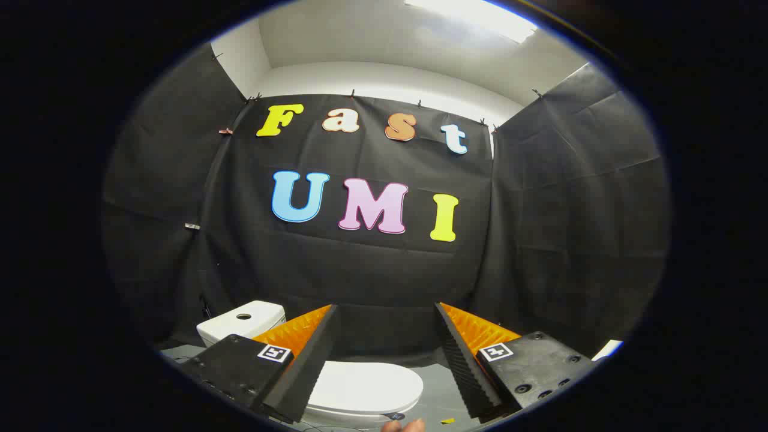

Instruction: Open the toilet lid.

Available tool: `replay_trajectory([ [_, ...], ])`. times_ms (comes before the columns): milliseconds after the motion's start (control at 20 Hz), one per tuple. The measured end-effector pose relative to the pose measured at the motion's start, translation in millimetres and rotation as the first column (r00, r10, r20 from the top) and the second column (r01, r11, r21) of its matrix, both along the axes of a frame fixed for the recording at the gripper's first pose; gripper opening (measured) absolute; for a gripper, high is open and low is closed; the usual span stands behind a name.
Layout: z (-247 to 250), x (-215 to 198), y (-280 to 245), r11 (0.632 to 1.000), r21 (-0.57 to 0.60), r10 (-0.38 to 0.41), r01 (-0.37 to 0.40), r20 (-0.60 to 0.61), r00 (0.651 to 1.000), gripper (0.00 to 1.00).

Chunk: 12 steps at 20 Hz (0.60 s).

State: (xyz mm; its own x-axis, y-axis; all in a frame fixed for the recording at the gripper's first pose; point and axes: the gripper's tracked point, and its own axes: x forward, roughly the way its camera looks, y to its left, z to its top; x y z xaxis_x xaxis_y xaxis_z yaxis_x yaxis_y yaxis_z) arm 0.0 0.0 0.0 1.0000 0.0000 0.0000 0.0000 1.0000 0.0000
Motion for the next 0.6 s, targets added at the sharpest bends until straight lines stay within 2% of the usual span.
replay_trajectory([
  [400, -1.5, 7.4, -1.8, 1.0, -0.007, 0.001, 0.0, 0.008, 1.0, 0.98],
  [600, -5.3, 14.1, -7.7, 0.998, -0.054, -0.019, 0.019, 0.003, 1.0, 0.98],
])
